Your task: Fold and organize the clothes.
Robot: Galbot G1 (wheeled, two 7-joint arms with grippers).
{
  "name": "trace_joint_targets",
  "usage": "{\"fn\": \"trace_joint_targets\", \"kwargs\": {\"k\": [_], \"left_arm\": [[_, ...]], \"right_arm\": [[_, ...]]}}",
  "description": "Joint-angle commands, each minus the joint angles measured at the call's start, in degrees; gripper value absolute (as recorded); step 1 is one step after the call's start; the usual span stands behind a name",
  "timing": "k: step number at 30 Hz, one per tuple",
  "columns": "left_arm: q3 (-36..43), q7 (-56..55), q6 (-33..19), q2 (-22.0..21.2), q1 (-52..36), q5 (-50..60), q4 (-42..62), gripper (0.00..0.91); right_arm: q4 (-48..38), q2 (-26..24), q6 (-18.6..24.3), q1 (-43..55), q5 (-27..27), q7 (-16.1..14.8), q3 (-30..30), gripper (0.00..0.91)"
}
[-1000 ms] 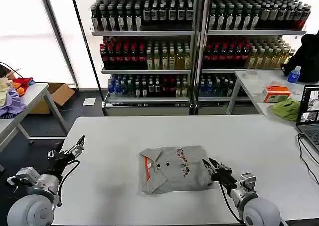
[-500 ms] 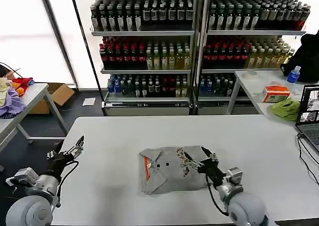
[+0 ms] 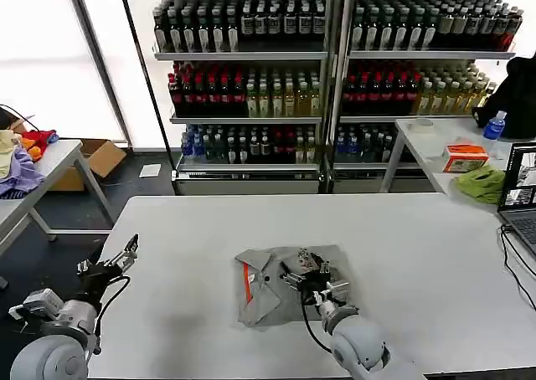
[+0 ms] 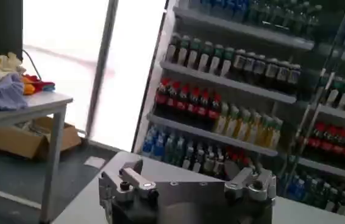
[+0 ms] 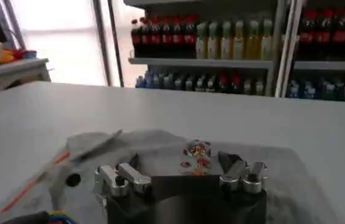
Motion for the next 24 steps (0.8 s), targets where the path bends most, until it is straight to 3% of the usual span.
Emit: {"fn": "trace_joint_targets", "kwargs": {"k": [1,4,9,13,17,18,20,22,24], "left_arm": [[0.89,0.09,-0.12,-0.45,0.02,0.23,0.36,0.907],[1.10,0.06,-0.05,-0.45,-0.12,0.28,-0.15,0.907],[0.70,0.15,-0.06,-0.22,0.54,0.27,-1.02,0.907],[0.66,0.68,-0.56,-0.10,1.79,1.03,-1.66,0.907],[1.58,2.00,-2.13,0.34,5.63,3.65,-4.10,0.907],[1.83,2.20,-2.47,0.43,6.44,3.99,-5.02,0.907],[2.15,2.51,-3.02,0.66,8.22,4.14,-6.39,0.907],[2.35,2.50,-3.03,0.68,9.24,4.34,-7.18,0.907],[2.48,2.48,-3.07,0.80,10.20,4.37,-7.99,0.907]], "right_arm": [[-2.11,1.06,-4.45,0.39,-6.12,6.32,-3.65,0.907],[1.41,0.93,1.28,-0.56,-5.37,3.74,-2.12,0.907],[12.09,-0.05,8.25,-2.76,-2.22,2.48,3.31,0.907],[18.38,-3.08,10.67,-7.09,-1.32,-0.77,10.23,0.907],[23.77,-6.11,15.07,-16.62,-0.15,-3.97,18.37,0.907],[24.73,-6.21,16.99,-21.38,-1.39,-5.70,22.96,0.907],[25.89,-5.76,20.62,-27.88,1.20,-8.61,29.47,0.907],[25.69,-4.94,24.60,-33.12,2.93,-10.91,34.39,0.907],[25.26,-4.35,26.28,-37.82,1.38,-12.82,37.76,0.907]]}}
